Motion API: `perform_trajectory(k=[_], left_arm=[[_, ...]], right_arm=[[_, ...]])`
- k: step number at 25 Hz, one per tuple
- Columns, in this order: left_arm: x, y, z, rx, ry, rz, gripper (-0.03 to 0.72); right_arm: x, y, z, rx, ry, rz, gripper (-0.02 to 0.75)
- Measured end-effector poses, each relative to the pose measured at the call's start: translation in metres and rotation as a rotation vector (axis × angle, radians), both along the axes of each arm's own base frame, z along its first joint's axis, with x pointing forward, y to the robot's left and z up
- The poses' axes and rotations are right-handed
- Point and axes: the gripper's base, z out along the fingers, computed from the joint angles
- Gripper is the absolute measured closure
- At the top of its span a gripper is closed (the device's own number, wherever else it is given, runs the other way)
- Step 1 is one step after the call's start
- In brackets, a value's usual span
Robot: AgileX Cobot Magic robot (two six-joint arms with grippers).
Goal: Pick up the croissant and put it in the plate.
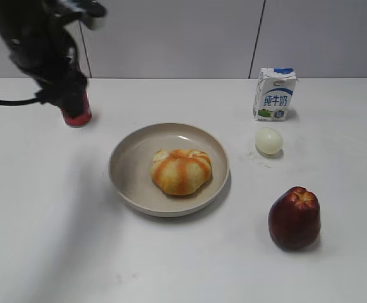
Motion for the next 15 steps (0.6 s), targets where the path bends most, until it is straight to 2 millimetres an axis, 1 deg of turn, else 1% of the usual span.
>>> perform_trajectory(k=[2, 5, 6, 8, 10, 12, 15], left_arm=[[0.003, 0.033, 0.007, 0.009, 0.05, 0.155, 0.064], [0.008, 0.075, 0.018, -0.036, 0.065, 0.39, 0.096], [0.008, 0.085, 0.02, -0.055, 0.065, 0.445, 0.104], [0.005, 0.103, 0.027, -0.093, 0.063, 0.536, 0.116], [-0.002, 0.118, 0.035, -0.118, 0.05, 0.593, 0.124], [-0.013, 0.129, 0.043, -0.131, 0.036, 0.627, 0.127], [-0.038, 0.139, 0.049, -0.134, 0.023, 0.658, 0.128]], right_arm=[[0.0, 0.0, 0.0, 0.0, 0.0, 0.0, 0.15], [0.0, 0.0, 0.0, 0.0, 0.0, 0.0, 0.15], [0.0, 0.0, 0.0, 0.0, 0.0, 0.0, 0.15], [0.0, 0.0, 0.0, 0.0, 0.0, 0.0, 0.15], [0.0, 0.0, 0.0, 0.0, 0.0, 0.0, 0.15], [0.0, 0.0, 0.0, 0.0, 0.0, 0.0, 0.15], [0.0, 0.0, 0.0, 0.0, 0.0, 0.0, 0.15]])
